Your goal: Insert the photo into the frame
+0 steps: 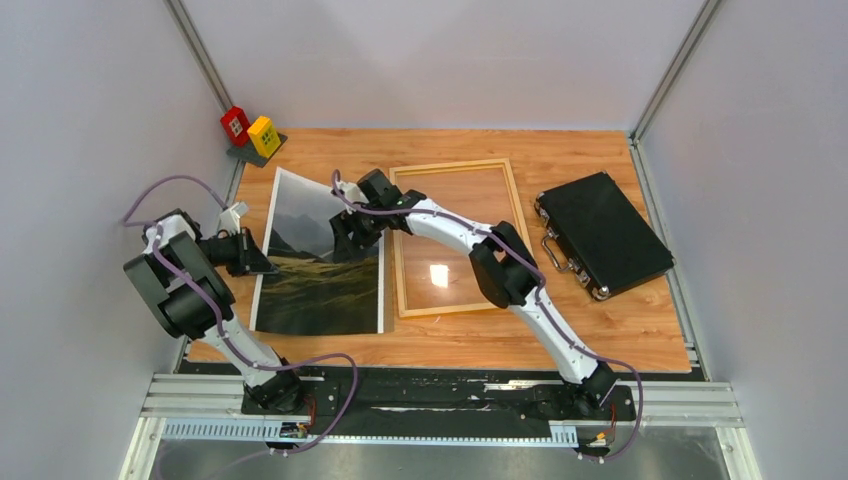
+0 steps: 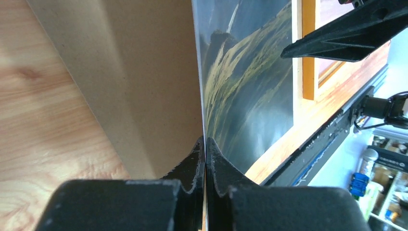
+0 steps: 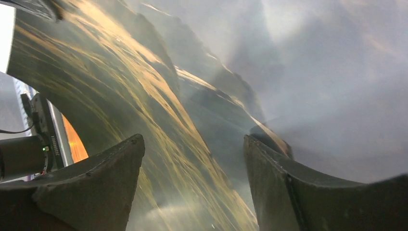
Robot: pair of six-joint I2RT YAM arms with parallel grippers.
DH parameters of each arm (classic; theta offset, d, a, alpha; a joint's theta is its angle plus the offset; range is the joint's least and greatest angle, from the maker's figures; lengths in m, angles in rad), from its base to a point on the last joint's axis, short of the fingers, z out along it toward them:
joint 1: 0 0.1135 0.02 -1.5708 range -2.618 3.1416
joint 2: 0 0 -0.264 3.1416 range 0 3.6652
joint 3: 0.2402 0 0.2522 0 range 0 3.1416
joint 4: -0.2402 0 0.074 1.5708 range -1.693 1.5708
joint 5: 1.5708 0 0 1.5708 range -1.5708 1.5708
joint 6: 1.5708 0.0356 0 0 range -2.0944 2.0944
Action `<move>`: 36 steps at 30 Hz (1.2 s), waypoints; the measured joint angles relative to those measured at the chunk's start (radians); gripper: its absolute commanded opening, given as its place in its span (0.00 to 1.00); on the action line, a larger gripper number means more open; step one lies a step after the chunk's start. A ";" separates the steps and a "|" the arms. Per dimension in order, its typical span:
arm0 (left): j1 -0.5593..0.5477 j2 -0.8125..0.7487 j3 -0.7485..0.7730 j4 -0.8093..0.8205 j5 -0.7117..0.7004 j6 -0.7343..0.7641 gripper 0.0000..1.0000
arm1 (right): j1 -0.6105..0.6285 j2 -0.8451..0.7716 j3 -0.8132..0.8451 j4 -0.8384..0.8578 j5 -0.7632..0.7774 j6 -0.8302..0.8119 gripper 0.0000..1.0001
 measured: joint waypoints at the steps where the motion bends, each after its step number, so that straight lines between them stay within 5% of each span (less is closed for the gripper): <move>1: 0.000 -0.008 0.007 -0.004 -0.001 -0.005 0.00 | -0.004 -0.010 -0.009 -0.008 0.013 -0.002 0.79; 16: -0.035 -0.277 0.223 -0.118 -0.025 -0.142 0.00 | -0.026 -0.319 -0.074 -0.035 0.151 0.084 0.88; 24: -0.257 -0.437 0.466 -0.154 -0.145 -0.329 0.00 | -0.027 -0.398 -0.063 -0.029 0.099 0.184 0.88; 36: -0.558 -0.379 0.823 -0.239 -0.537 -0.452 0.00 | -0.088 -0.541 -0.233 0.008 0.037 0.252 0.88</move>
